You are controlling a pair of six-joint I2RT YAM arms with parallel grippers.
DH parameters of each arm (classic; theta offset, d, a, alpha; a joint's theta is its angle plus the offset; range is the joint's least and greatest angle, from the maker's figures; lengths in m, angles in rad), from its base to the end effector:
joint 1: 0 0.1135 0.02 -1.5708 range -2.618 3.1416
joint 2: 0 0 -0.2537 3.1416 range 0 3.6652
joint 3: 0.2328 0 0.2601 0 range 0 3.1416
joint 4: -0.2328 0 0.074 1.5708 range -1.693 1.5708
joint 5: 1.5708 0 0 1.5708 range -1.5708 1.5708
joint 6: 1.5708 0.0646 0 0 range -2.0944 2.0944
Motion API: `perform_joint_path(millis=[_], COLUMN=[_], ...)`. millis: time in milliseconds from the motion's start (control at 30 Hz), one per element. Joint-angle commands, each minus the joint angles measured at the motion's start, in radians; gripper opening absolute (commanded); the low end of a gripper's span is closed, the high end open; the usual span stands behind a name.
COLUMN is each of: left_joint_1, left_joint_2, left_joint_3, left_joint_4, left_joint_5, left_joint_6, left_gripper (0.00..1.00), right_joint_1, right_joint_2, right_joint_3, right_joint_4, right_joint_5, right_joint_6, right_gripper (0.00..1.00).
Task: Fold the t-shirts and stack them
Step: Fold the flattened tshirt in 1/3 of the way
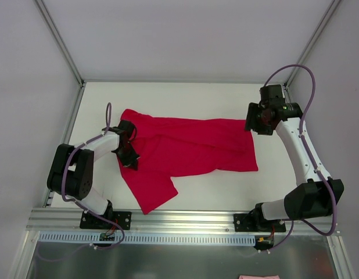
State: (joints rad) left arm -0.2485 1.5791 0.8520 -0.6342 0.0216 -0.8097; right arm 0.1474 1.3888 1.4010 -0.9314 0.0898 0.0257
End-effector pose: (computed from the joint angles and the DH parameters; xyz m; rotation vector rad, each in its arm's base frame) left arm 0.2710 -0.0702 0.1082 -0.8181 2.8509 -0.1851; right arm 0.3078 0.0398 0.3161 -0.1134 2.4825 -0.0387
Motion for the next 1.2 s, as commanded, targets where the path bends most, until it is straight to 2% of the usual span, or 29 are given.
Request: perform_joint_path(millis=[0, 67, 100, 133, 267, 300, 367, 400, 500, 667, 733, 1000, 1100, 1167], left_joint_1=[0.026, 0.025, 0.025, 0.026, 0.025, 0.025, 0.026, 0.026, 0.028, 0.043, 0.049, 0.069, 0.068, 0.069], left_joint_2=[0.038, 0.013, -0.029, -0.03, -0.123, -0.128, -0.136, -0.134, -0.108, -0.067, -0.047, -0.036, -0.039, -0.036], left_joint_3=[-0.047, -0.034, -0.025, -0.019, 0.059, 0.074, 0.119, 0.128, 0.16, 0.156, 0.156, 0.15, 0.134, 0.133], left_joint_4=[-0.024, 0.005, 0.04, 0.057, 0.087, 0.09, 0.099, 0.097, 0.102, 0.166, 0.171, 0.163, 0.228, 0.261], left_joint_5=[-0.108, -0.066, -0.022, -0.022, 0.02, 0.014, -0.005, -0.014, -0.075, -0.138, -0.16, -0.265, -0.285, -0.296], left_joint_6=[0.058, 0.069, 0.084, 0.084, 0.093, 0.096, 0.103, 0.106, 0.109, 0.132, 0.135, 0.084, 0.109, 0.13], left_gripper=[0.0, 0.0, 0.11, 0.26, 0.93, 0.98, 0.99, 0.99, 0.99, 0.98, 0.92, 0.85, 0.79, 0.71], right_joint_1=[-0.006, -0.003, -0.005, -0.005, -0.006, -0.005, -0.005, -0.006, -0.005, -0.003, -0.002, 0.003, 0.007, 0.011], right_joint_2=[-0.028, -0.051, -0.078, -0.079, -0.09, -0.085, -0.067, -0.047, -0.021, -0.03, -0.039, -0.106, -0.114, -0.12], right_joint_3=[0.012, -0.008, -0.052, -0.074, -0.149, -0.175, -0.186, -0.194, -0.227, -0.266, -0.278, -0.391, -0.407, -0.408], right_joint_4=[-0.001, 0.012, 0.058, 0.075, 0.138, 0.155, 0.155, 0.16, 0.174, 0.19, 0.187, 0.19, 0.189, 0.18], right_joint_5=[0.013, 0.039, 0.025, 0.025, -0.071, -0.079, -0.123, -0.131, -0.159, -0.205, -0.211, -0.226, -0.242, -0.248], right_joint_6=[-0.003, -0.012, -0.016, -0.018, -0.001, 0.008, 0.034, 0.042, 0.059, 0.075, 0.074, 0.083, 0.086, 0.077], right_gripper=[0.59, 0.72, 0.82, 0.85, 0.84, 0.81, 0.77, 0.69, 0.6, 0.52, 0.49, 0.36, 0.33, 0.32])
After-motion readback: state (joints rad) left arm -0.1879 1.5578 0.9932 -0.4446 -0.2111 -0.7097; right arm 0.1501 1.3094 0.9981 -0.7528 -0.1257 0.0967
